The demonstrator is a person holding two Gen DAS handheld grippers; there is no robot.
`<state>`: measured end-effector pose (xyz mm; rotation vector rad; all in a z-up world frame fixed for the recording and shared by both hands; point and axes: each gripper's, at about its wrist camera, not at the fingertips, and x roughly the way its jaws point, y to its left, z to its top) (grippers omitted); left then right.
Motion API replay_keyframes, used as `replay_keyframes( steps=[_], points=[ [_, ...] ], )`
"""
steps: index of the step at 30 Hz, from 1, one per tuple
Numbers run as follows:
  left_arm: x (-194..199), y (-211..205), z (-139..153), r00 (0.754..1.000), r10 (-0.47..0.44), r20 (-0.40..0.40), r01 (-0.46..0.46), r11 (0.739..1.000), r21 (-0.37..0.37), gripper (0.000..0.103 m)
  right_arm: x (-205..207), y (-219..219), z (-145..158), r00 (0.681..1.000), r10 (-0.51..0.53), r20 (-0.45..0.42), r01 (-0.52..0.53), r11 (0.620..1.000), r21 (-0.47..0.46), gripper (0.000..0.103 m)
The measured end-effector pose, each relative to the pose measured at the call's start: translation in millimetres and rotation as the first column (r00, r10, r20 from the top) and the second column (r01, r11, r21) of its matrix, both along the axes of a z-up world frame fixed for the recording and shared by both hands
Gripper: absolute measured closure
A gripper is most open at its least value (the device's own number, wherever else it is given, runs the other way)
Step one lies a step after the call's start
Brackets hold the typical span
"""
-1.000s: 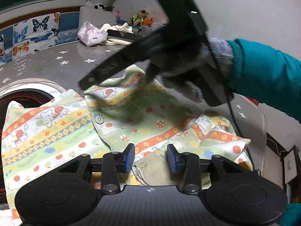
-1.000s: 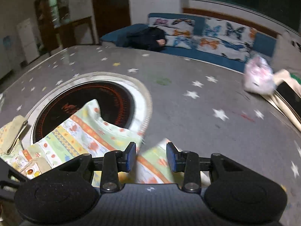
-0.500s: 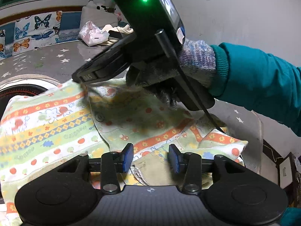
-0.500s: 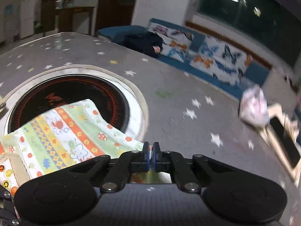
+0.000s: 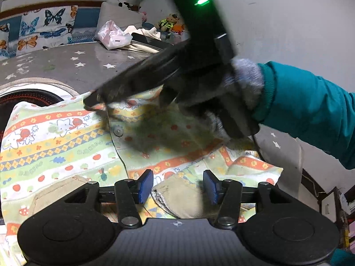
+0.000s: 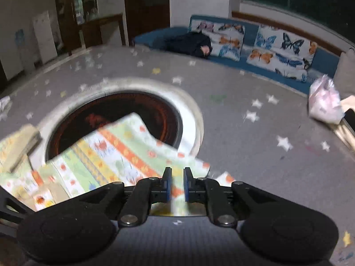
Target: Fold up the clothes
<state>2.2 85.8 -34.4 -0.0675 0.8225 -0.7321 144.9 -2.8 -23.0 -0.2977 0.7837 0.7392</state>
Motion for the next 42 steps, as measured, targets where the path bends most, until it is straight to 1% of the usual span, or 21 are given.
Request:
replay_keyframes(
  steps=[2,4,6,9,11,12,13,14,16,18,21,25,28,30,32,33,34,36,39,40,42],
  points=[
    [-4,1,2,1.0,0.001,0.002,-0.001,1.0,0.002,0.048,3,0,-2,0.999,-0.035,0.015,0.035,0.999,-0.012,0.094],
    [-10,6,8,1.0,0.01,0.023,-0.01,1.0,0.003,0.047,4,-3,4,0.998,-0.064,0.022,0.064,0.998,-0.01,0.093],
    [-15,13,13,0.999,0.024,0.046,-0.024,1.0,0.0,0.047,-3,-9,13,0.999,-0.034,0.01,0.034,0.999,0.003,0.091],
    [-20,27,17,0.996,0.063,0.06,-0.063,0.998,0.0,0.047,-25,-19,24,1.0,0.023,0.002,-0.023,1.0,0.007,0.08],
    [-24,34,15,0.995,0.086,0.056,-0.086,0.996,0.009,0.047,-46,-25,28,0.998,0.063,-0.02,-0.063,0.998,0.009,0.079],
    [-27,36,14,0.994,0.092,0.053,-0.093,0.996,0.016,0.047,-57,-28,29,0.997,0.078,-0.03,-0.077,0.997,0.005,0.076],
    [-30,38,12,0.994,0.097,0.05,-0.098,0.995,0.024,0.047,-67,-31,29,0.995,0.09,-0.039,-0.09,0.996,0.0,0.07],
    [-33,38,10,0.994,0.1,0.048,-0.102,0.994,0.035,0.047,-78,-34,28,0.994,0.099,-0.044,-0.1,0.995,-0.009,0.068],
    [-41,38,5,0.994,0.104,0.043,-0.106,0.993,0.056,0.047,-98,-41,27,0.993,0.107,-0.05,-0.108,0.994,-0.021,0.067],
    [-49,38,4,0.993,0.111,0.05,-0.114,0.991,0.065,0.047,-116,-49,30,0.995,0.099,-0.032,-0.1,0.995,-0.026,0.067],
    [-57,42,3,0.989,0.137,0.06,-0.141,0.988,0.06,0.046,-137,-59,43,0.995,0.098,0.0,-0.098,0.995,0.002,0.067],
    [-65,49,2,0.981,0.187,0.058,-0.19,0.981,0.041,0.043,-164,-60,55,0.99,0.14,0.017,-0.14,0.99,0.023,0.06],
    [-68,51,-1,0.976,0.213,0.048,-0.215,0.976,0.034,0.042,-183,-54,46,0.982,0.186,0.019,-0.186,0.982,-0.03,0.055],
    [-71,51,-2,0.975,0.217,0.047,-0.219,0.975,0.036,0.04,-192,-51,35,0.983,0.177,0.048,-0.172,0.981,-0.091,0.058],
    [-74,49,-3,0.975,0.217,0.056,-0.219,0.975,0.04,0.037,-198,-50,26,0.984,0.157,0.081,-0.145,0.979,-0.14,0.064],
    [-75,49,-3,0.974,0.217,0.06,-0.219,0.975,0.042,0.034,-199,-53,25,0.986,0.141,0.087,-0.127,0.982,-0.141,0.07],
    [-76,48,-3,0.974,0.217,0.062,-0.22,0.975,0.043,0.033,-200,-56,25,0.988,0.122,0.091,-0.109,0.985,-0.136,0.083],
    [-76,46,-3,0.974,0.216,0.066,-0.219,0.975,0.047,0.031,-201,-66,29,0.991,0.078,0.106,-0.066,0.992,-0.109,0.092],
    [-76,44,-4,0.975,0.211,0.069,-0.215,0.975,0.054,0.028,-204,-92,44,0.988,-0.021,0.155,0.028,0.999,-0.044,0.095],
    [-76,43,-4,0.975,0.21,0.071,-0.214,0.975,0.056,0.027,-206,-101,50,0.983,-0.061,0.176,0.066,0.997,-0.025,0.095],
    [-76,42,-4,0.975,0.208,0.073,-0.212,0.975,0.061,0.027,-209,-124,63,0.962,-0.162,0.219,0.161,0.987,0.024,0.095]
  ],
)
